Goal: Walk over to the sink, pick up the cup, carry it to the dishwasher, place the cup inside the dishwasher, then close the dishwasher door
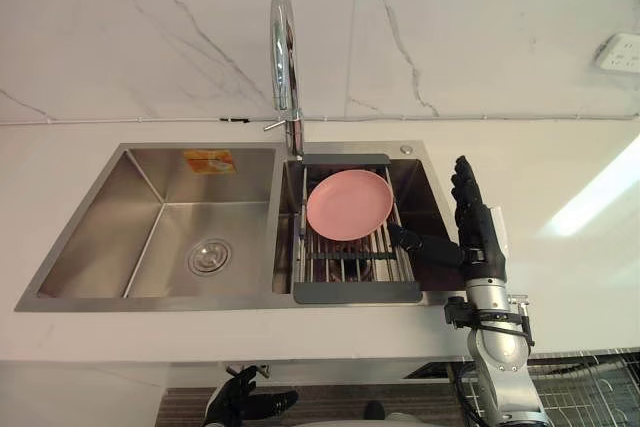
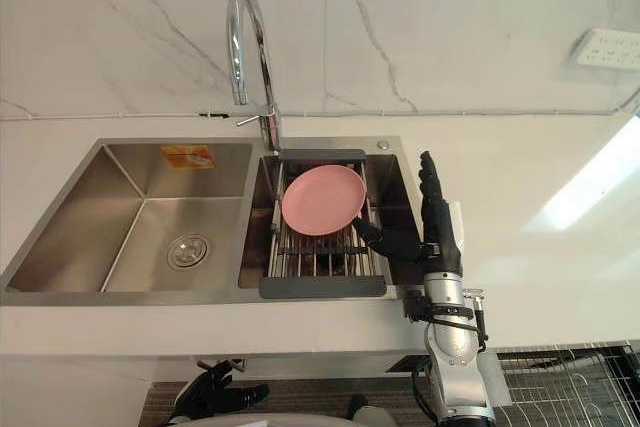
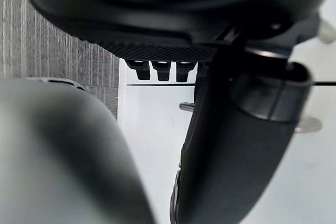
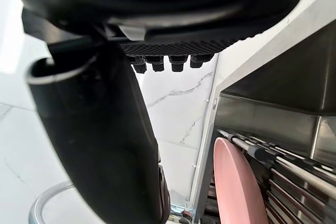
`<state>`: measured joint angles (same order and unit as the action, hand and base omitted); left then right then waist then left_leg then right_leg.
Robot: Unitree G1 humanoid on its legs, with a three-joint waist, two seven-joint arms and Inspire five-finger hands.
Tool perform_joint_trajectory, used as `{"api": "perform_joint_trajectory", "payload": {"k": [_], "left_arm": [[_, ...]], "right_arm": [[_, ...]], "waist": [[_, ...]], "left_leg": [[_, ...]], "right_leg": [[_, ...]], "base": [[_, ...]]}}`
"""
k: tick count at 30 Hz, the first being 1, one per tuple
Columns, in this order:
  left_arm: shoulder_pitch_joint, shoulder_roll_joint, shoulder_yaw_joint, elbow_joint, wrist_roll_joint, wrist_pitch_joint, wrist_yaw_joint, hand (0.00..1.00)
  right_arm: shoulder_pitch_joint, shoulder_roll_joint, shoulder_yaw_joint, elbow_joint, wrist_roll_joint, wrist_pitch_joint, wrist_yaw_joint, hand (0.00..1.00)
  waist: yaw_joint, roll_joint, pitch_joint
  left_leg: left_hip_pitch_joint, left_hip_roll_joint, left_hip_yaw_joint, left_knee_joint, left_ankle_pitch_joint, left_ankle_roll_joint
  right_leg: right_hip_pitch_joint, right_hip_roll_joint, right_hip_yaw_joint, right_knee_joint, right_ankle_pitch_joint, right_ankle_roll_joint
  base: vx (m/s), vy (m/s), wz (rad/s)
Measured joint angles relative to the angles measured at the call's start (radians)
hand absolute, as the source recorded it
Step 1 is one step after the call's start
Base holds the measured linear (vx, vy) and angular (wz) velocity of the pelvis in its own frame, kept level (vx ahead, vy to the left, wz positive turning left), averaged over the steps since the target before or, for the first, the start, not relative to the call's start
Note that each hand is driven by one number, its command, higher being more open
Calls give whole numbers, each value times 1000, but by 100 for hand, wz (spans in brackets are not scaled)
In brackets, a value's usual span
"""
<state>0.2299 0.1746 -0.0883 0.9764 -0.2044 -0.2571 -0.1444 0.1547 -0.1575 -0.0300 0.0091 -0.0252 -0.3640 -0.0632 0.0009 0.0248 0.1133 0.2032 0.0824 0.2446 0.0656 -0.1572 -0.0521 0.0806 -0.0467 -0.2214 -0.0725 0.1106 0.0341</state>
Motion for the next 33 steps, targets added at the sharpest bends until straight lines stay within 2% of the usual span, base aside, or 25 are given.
{"api": "perform_joint_trajectory", "payload": {"k": [3, 6, 7, 17, 25, 33], "left_arm": [[-2, -2, 4, 2, 10, 0, 4, 100], [-7, -4, 19, 12, 10, 0, 11, 100], [-9, 0, 65, 20, 11, 15, 34, 100], [-3, -5, 84, 36, 10, 15, 35, 100], [29, -21, 124, 44, 8, 35, 34, 100], [29, -30, 136, 43, 9, 36, 33, 100]], "right_arm": [[1, 1, -1, 0, 0, 32, 11, 100], [1, 0, -2, 0, 1, 37, 21, 100], [2, 2, -2, 22, 0, 45, 45, 100], [14, 2, -13, 20, 0, 45, 45, 100], [34, -3, -132, -81, -24, 45, 21, 100], [34, -43, -158, -99, -180, 48, 20, 100]], "waist": [[1, 0, 0], [1, 0, 0], [1, -33, 27], [1, -28, 31], [0, -20, 35], [4, -19, 35]], "left_leg": [[1, 2, -1, -8, 2, 3], [7, 8, -1, -22, 4, 5], [17, 9, -2, -49, 10, -4], [17, 9, 10, -50, 10, -4], [15, 13, 63, -51, 9, -5], [15, 15, 72, -50, 10, -5]], "right_leg": [[5, 4, -4, -13, 7, 0], [5, 11, -9, -14, 7, -1], [10, 10, -28, -19, 7, -1], [9, 9, -27, -19, 7, -1], [3, 8, -19, -14, 6, 0], [0, 10, -12, -14, 6, 0]], "base": [[-48, -7, 2], [-21, -23, 4], [0, 0, 0], [0, 0, 0], [-10, -1, -2], [-18, -5, -3]]}}
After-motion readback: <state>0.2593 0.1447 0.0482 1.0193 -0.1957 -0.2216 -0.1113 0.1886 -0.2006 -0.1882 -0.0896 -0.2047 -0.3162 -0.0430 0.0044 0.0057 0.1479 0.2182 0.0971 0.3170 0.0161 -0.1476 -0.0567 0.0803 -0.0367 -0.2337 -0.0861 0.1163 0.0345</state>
